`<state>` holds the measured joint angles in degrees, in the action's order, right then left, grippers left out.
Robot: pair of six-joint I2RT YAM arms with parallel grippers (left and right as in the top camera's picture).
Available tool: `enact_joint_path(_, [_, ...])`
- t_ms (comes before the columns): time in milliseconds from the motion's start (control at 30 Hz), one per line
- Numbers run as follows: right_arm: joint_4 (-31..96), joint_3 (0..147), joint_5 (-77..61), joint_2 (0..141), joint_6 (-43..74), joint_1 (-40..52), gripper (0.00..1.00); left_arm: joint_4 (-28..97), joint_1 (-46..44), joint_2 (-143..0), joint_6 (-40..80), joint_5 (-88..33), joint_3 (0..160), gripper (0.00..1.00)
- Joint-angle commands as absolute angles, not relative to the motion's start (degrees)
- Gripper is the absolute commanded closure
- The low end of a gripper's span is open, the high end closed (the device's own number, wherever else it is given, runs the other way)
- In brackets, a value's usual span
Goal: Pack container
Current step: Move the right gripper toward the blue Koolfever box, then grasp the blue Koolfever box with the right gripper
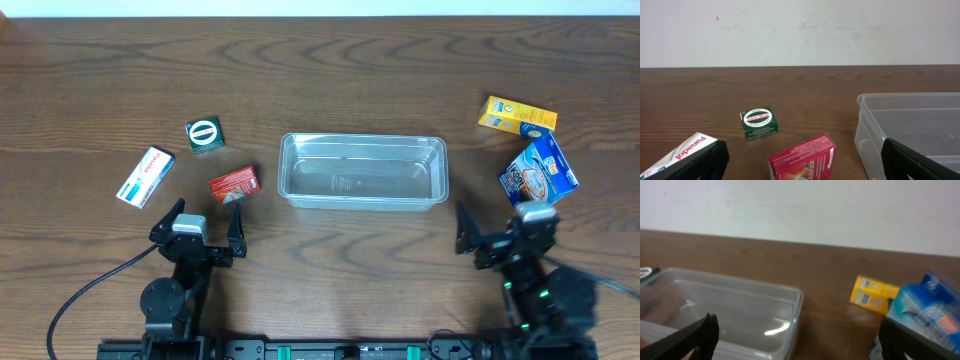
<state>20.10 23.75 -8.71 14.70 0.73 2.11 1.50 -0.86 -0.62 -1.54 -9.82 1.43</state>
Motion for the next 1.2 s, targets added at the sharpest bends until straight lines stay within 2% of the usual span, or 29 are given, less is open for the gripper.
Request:
enact_joint_path(0, [25.3,37.1,-8.8,25.1,-2.6,0.1,0.01,3.2,-0.7,-0.3,-1.9,-9.8,0.2,0.02])
enact_joint_path(167, [44.0,61.2,-8.8,44.6,-6.1,-3.5,0.01,3.2,-0.7,-0.3,-1.9,-9.8,0.2,0.02])
enact_joint_path(300, [59.8,78.5,-8.8,57.3,-17.3,-6.5,0.01,3.2,-0.7,-0.3,-1.9,-9.8,0.2,0.02])
enact_joint_path(400, [64.1,85.5,-10.6,63.0,-16.4,-7.8,0.01,3.2,-0.7,-0.3,-1.9,-9.8,0.2,0.02])
enact_joint_path(800, [62.4,86.5,-13.7,74.6,-17.1,-14.3,0.01,3.2,-0.7,-0.3,-1.9,-9.8,0.2,0.02])
enact_joint_path(1167, [62.4,86.5,-17.2,85.1,-17.6,-22.8,0.18,3.2,-0.7,-0.3,-1.9,-9.8,0.2,0.02])
